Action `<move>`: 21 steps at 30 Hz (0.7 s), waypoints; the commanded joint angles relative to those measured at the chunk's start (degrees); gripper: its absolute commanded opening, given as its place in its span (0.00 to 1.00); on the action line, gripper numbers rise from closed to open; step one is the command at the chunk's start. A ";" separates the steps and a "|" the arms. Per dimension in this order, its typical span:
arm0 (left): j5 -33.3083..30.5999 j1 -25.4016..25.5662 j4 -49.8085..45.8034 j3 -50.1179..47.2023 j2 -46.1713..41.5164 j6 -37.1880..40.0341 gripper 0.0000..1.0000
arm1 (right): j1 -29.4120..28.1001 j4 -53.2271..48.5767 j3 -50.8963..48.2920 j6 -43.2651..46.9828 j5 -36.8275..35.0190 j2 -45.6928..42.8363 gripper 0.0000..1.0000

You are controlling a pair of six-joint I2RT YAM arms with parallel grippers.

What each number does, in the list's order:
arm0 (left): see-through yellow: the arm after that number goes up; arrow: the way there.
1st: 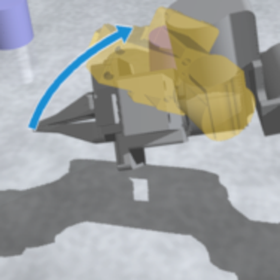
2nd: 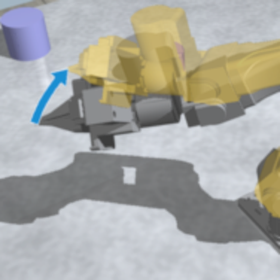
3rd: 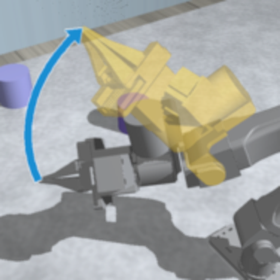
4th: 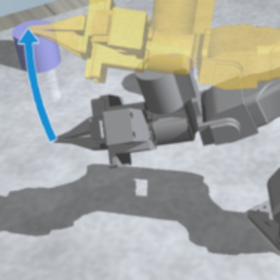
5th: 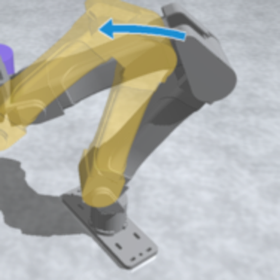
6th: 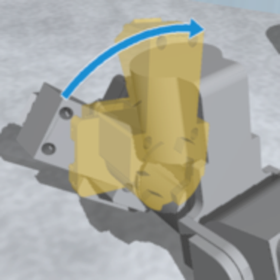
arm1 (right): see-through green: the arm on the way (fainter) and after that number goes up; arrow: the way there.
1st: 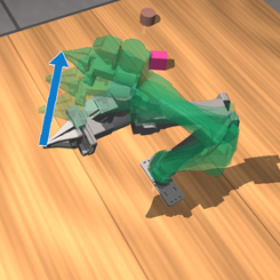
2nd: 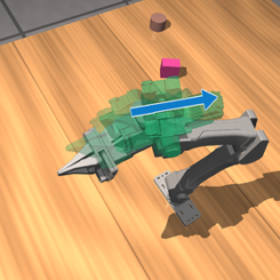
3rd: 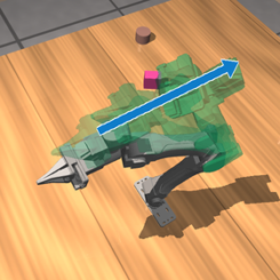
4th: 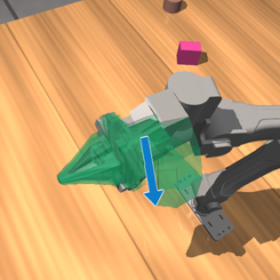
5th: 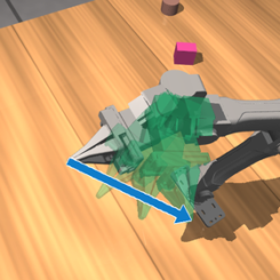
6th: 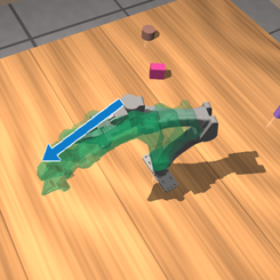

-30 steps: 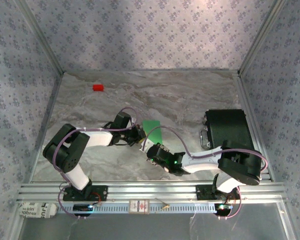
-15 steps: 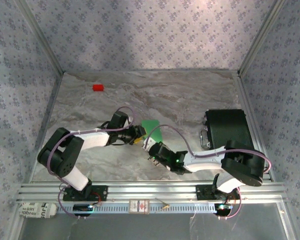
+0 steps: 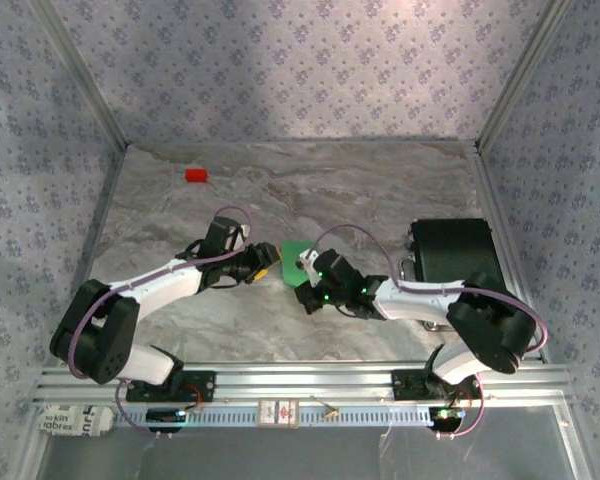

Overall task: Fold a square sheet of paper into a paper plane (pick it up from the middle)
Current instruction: Third fold the triangle at the center of the table.

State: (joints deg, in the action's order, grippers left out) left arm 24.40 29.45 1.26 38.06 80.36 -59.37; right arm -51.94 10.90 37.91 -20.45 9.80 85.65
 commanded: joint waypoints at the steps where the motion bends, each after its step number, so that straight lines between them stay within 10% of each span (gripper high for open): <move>1: 0.09 -0.35 -1.47 0.62 -1.15 1.55 0.54 | 2.09 -2.03 3.08 -7.47 13.28 2.98 0.05; 21: 7.29 0.32 -1.34 12.00 13.34 4.92 0.08 | 2.46 3.85 1.16 -8.47 20.52 6.29 0.04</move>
State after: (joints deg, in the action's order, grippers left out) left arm 29.15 29.50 0.12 47.66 91.59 -55.79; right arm -49.63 14.00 39.99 -29.17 28.80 92.77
